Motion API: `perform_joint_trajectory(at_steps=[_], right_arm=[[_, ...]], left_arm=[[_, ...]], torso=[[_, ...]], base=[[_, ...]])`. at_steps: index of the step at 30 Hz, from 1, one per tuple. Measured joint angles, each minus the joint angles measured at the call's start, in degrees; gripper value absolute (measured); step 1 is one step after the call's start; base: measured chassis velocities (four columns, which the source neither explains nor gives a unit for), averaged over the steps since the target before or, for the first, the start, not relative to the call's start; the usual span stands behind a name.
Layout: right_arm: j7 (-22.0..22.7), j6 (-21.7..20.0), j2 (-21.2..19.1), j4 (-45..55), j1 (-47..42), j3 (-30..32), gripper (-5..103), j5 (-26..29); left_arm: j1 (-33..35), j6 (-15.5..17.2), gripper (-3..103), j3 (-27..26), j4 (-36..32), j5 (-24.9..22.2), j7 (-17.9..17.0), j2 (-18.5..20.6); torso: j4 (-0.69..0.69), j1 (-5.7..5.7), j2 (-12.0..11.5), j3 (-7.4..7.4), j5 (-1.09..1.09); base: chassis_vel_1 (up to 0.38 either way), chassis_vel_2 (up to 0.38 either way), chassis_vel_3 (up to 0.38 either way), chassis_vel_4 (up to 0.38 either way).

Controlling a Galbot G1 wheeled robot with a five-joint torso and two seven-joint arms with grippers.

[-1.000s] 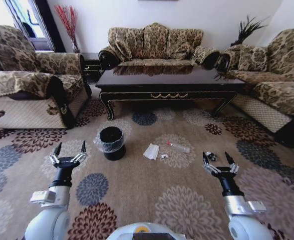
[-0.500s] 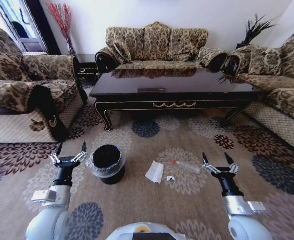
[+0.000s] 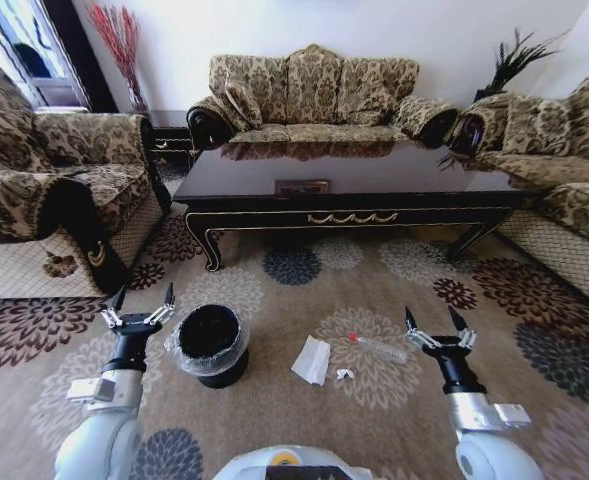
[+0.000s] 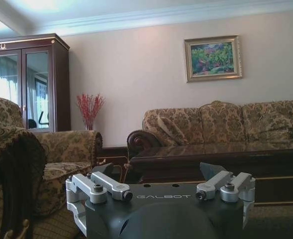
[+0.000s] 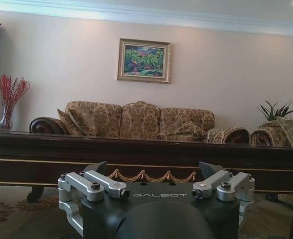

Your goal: Move to the front of the table and pick up the trash from the floor, then place it into the trash bin.

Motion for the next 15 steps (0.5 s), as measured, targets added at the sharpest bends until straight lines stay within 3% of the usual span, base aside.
perform_joint_trajectory(at_steps=[2,4,7,8,11,12,15], right_arm=[[0.0,0.1,-0.1,0.0,0.0,-0.1,100,-0.1],[0.0,0.1,-0.1,-0.1,0.0,-0.2,100,-0.1],[-0.1,0.3,-0.4,-0.2,0.0,-0.8,100,-0.6],[-0.1,0.3,-0.4,-0.2,0.0,-0.8,100,-0.6],[-0.1,0.4,-0.6,-0.2,0.0,-0.9,100,-0.7],[-0.1,0.4,-0.6,-0.2,0.0,-0.9,100,-0.7],[-0.1,0.5,-0.6,-0.3,-0.2,-0.9,100,-0.9]], left_arm=[[-1.7,2.7,98,0.4,1.1,-2.9,-2.4,3.3],[-2.0,3.6,98,0.6,1.3,-4.2,-2.9,4.1],[-2.9,12.0,97,2.3,0.8,-14.5,-8.3,8.6],[-2.9,12.0,97,2.3,0.8,-14.5,-8.3,8.6],[-3.5,20.5,100,3.2,-1.4,-23.7,-16.6,12.5],[-3.5,20.5,100,3.2,-1.4,-23.7,-16.6,12.5],[-3.7,29.0,100,3.2,-3.9,-33.3,-22.6,15.9]], torso=[[0.00,0.01,0.0,0.01,-0.02],[0.00,0.01,0.0,0.01,-0.01],[0.00,0.01,0.0,0.00,-0.01],[0.00,0.01,0.0,0.00,-0.01],[0.00,0.01,0.0,0.01,0.00],[0.00,0.01,0.0,0.01,0.00],[0.00,0.01,0.0,0.00,0.00]], base=[[0.000,0.000,0.000,0.000],[0.000,0.000,0.000,0.000],[0.000,0.000,0.000,0.000],[0.000,0.000,0.000,0.000],[0.000,0.000,0.000,0.000],[0.000,0.000,0.000,0.000],[0.000,0.000,0.000,0.000]])
